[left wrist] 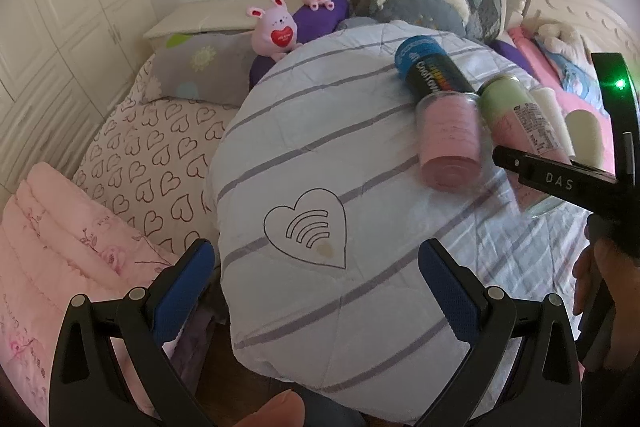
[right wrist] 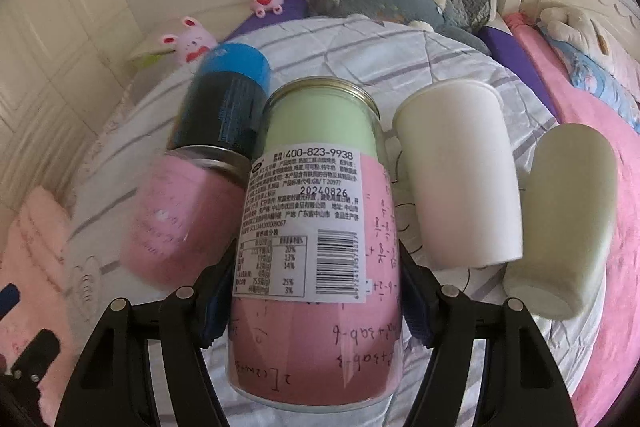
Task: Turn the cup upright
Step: 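Close the right gripper around the middle of the pink-and-green jar and lift, then lower the jar and open the right gripper, leaving it on its side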
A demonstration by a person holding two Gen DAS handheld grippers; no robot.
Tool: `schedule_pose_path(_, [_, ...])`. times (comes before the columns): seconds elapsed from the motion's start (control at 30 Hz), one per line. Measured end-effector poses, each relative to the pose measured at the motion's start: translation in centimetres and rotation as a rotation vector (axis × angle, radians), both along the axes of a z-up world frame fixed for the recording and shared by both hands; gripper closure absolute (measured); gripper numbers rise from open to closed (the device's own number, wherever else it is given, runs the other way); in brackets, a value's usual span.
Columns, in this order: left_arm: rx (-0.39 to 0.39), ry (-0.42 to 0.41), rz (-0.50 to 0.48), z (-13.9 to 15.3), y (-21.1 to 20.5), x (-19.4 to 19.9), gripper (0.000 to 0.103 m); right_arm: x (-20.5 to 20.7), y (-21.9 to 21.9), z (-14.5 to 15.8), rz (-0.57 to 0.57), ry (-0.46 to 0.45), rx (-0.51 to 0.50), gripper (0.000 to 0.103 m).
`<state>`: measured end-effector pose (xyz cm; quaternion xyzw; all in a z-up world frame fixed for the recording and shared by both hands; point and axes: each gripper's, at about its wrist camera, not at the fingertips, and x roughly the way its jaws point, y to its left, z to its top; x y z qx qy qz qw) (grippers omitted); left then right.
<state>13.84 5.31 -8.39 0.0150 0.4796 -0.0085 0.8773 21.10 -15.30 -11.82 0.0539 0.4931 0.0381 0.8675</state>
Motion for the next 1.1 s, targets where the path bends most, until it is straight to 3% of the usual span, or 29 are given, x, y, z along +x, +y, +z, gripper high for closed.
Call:
schedule_pose_path(0.5, [0.02,-0.049,0.032,2.2,0.4,-5.7,0.0,-9.9,0.2,4.7,0.078,-0.105,0.091,0.033])
schedule_pose_path(0.7, [0.038,-0.048,0.049,2.3,0.4,-8.1,0.0,-12.9,1.2,2.9,0.122,-0.081,0.107,0.033])
schedule_pose_path(1.1, [0.068,-0.05,0.066,3.0,-0.3,-10.9,0.0,-12.9,2.9,-0.1,0.161,-0.051,0.103,0.033])
